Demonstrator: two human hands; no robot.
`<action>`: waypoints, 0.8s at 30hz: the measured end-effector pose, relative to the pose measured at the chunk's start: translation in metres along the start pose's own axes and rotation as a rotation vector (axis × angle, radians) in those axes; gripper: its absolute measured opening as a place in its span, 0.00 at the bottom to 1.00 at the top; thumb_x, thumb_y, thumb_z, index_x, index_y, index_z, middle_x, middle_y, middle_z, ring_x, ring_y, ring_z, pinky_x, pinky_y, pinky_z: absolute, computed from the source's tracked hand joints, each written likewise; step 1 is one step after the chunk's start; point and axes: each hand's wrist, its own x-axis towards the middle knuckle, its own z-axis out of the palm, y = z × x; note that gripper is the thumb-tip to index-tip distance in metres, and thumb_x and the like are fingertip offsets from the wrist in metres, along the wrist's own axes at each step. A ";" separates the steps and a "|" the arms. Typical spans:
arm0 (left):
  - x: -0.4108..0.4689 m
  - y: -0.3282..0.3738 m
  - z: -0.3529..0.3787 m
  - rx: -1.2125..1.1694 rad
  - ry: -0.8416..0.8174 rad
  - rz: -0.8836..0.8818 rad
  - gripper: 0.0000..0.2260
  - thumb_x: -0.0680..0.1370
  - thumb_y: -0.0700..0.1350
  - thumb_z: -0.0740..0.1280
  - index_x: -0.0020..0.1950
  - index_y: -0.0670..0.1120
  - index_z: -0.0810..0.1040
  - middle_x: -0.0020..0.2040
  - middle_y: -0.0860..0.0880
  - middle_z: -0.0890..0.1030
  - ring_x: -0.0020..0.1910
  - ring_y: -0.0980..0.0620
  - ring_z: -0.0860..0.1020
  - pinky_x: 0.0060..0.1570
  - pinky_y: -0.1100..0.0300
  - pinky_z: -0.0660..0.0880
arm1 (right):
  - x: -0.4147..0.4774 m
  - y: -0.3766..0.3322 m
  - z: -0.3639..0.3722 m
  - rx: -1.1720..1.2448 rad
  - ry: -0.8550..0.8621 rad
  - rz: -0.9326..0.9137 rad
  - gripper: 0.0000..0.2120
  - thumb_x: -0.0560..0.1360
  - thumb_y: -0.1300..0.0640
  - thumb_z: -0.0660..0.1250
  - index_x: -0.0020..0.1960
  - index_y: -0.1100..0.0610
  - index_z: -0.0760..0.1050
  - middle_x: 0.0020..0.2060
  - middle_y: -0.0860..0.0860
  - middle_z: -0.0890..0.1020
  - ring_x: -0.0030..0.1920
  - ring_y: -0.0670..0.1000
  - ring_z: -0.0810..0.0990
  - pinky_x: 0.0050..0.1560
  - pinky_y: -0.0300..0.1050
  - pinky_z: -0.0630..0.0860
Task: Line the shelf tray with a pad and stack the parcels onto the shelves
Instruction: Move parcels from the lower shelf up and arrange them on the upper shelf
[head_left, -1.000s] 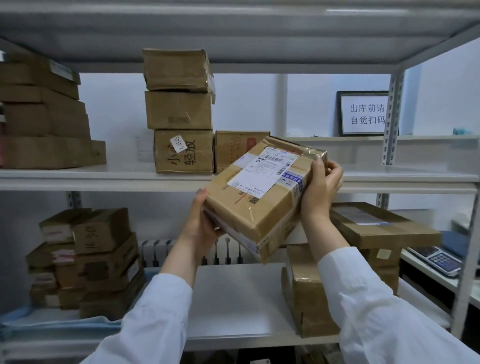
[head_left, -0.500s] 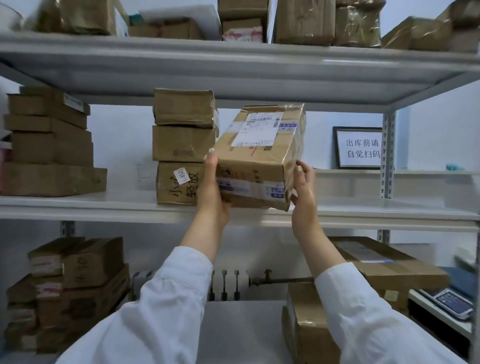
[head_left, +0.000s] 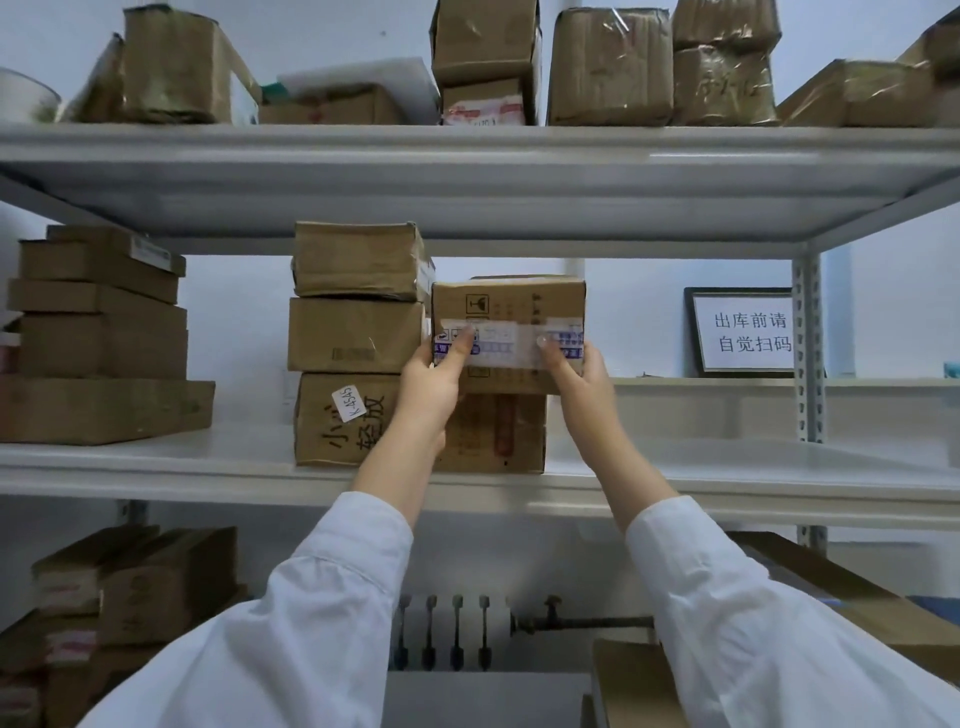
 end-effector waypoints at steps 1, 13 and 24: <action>0.001 0.000 0.000 0.019 -0.003 0.027 0.39 0.63 0.66 0.70 0.69 0.48 0.69 0.63 0.48 0.78 0.64 0.44 0.73 0.67 0.43 0.68 | 0.004 0.001 0.001 -0.015 0.004 0.011 0.23 0.75 0.44 0.64 0.65 0.54 0.67 0.52 0.44 0.79 0.54 0.45 0.78 0.49 0.35 0.75; 0.030 -0.021 -0.004 0.223 0.039 0.163 0.16 0.79 0.45 0.65 0.67 0.49 0.72 0.63 0.50 0.77 0.64 0.48 0.73 0.65 0.47 0.70 | 0.032 0.021 0.009 -0.017 0.020 0.132 0.21 0.77 0.41 0.59 0.57 0.56 0.75 0.48 0.48 0.81 0.50 0.46 0.79 0.47 0.39 0.74; 0.034 -0.031 -0.008 0.451 0.146 0.113 0.26 0.80 0.57 0.58 0.75 0.48 0.61 0.72 0.48 0.67 0.68 0.44 0.69 0.67 0.48 0.67 | 0.035 0.040 0.009 0.028 -0.045 0.168 0.16 0.74 0.45 0.66 0.60 0.48 0.75 0.54 0.47 0.82 0.56 0.50 0.80 0.59 0.53 0.77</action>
